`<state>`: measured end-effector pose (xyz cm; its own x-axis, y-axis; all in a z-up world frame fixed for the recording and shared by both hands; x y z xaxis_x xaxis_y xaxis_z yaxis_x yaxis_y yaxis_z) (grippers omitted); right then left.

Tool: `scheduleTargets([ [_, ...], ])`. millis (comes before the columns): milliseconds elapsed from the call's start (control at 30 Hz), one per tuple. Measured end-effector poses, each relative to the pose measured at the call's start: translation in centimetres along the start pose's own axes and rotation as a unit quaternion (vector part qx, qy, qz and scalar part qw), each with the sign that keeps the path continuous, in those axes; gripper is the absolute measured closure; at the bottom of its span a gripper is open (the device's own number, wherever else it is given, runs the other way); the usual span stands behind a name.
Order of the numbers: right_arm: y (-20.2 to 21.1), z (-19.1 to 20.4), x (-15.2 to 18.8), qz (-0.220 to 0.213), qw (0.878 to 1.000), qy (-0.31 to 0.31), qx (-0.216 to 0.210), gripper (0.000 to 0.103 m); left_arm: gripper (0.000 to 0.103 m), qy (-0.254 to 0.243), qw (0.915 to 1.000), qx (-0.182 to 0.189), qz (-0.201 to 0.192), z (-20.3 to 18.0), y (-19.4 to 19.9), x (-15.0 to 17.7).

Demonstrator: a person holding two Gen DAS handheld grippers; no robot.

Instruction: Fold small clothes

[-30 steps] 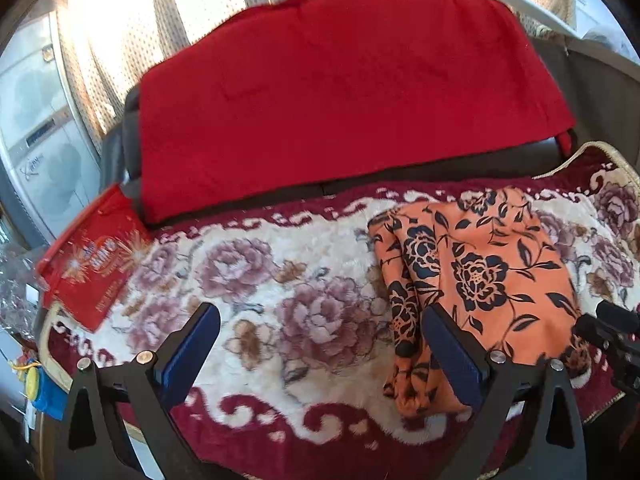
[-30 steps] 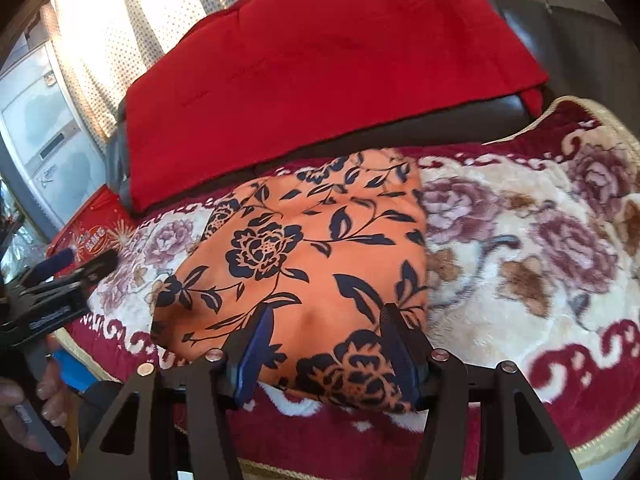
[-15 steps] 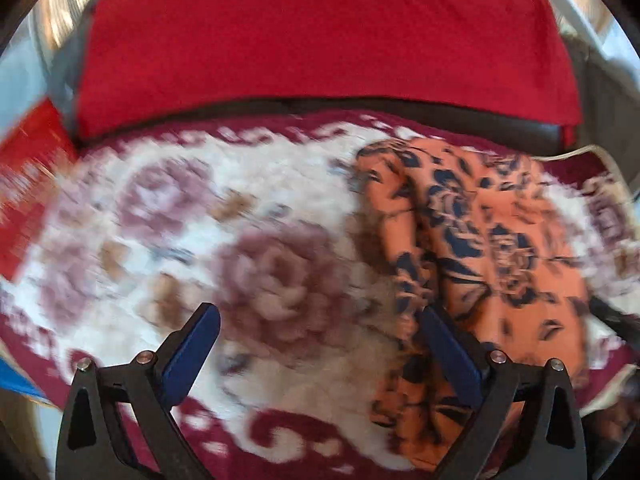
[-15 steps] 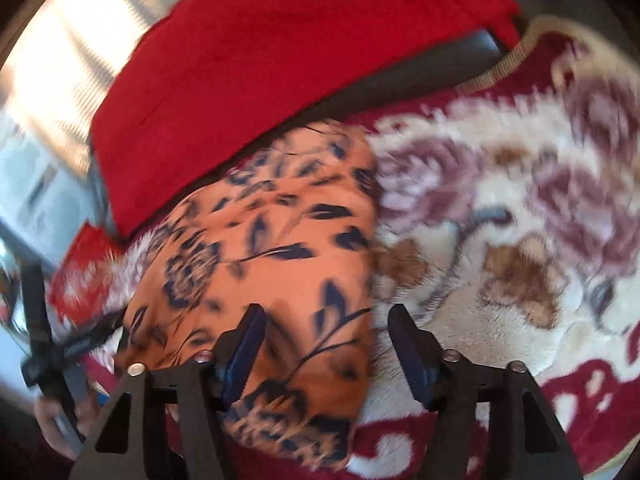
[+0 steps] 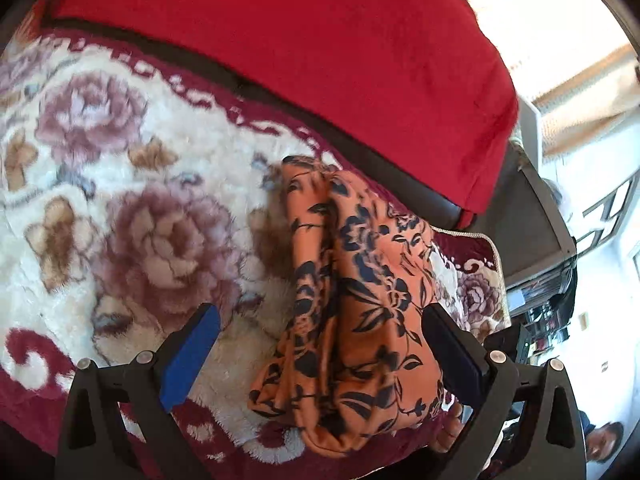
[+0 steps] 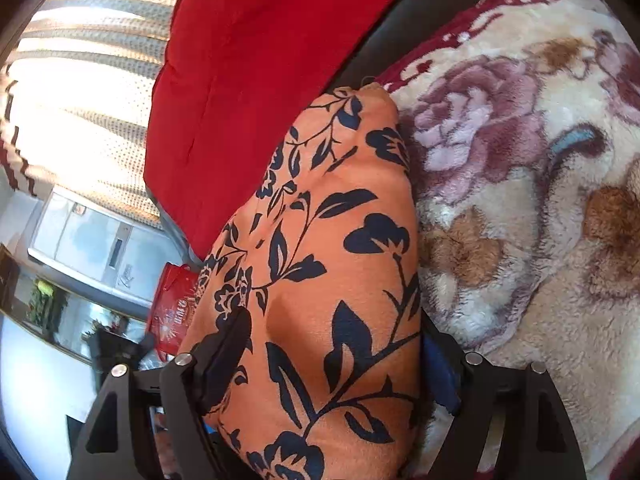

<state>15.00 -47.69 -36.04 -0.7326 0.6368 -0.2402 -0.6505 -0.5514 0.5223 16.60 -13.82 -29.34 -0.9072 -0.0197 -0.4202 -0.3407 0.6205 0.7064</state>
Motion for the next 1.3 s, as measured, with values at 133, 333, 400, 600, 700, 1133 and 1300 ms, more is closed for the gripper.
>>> scheduleTargets([
  [133,-0.6,0.9,0.7,-0.003,0.998,0.042,0.037,0.031,0.002,-0.051,0.9978,-0.009,0.042,-2.3,-2.7,1.4],
  [333,-0.6,1.3,1.2,-0.015,0.997,0.065,0.049,0.042,0.002,-0.033,0.9936,-0.044,0.099,0.4,-6.7,3.4],
  [400,-1.0,1.6,1.4,-0.015,0.996,0.075,0.054,0.042,0.003,-0.008,0.9946,-0.022,0.102,1.2,-6.8,3.5],
  [600,-1.2,2.9,1.5,-0.028,0.991,0.111,0.068,0.050,0.057,-0.038,0.9939,0.023,0.101,-1.4,-6.7,3.2],
  [700,-0.4,3.8,1.6,-0.042,0.989,0.128,0.064,0.056,0.066,-0.065,0.9939,0.035,0.083,-3.3,-5.5,3.2],
  [1133,0.9,3.4,2.6,-0.016,0.984,0.129,0.121,0.045,0.055,0.009,0.9908,0.052,0.124,-1.2,-5.5,6.4],
  [1300,4.4,5.1,3.4,-0.077,0.975,0.159,0.138,0.043,0.055,-0.080,0.9930,0.023,0.083,-5.3,-1.4,4.4],
])
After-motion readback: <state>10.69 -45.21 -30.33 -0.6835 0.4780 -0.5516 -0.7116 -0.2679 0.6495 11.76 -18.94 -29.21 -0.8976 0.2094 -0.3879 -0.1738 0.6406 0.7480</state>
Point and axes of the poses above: each gripper's, at about its wrist camera, not at the fingertips, and y roughly against the way its jaws point, z to its left, x to its underside, the point moved 2 cm from there along -y, roughly the way its jaws point, and after that the axes turned 3 degrees about -y, right-handed, at the moved point
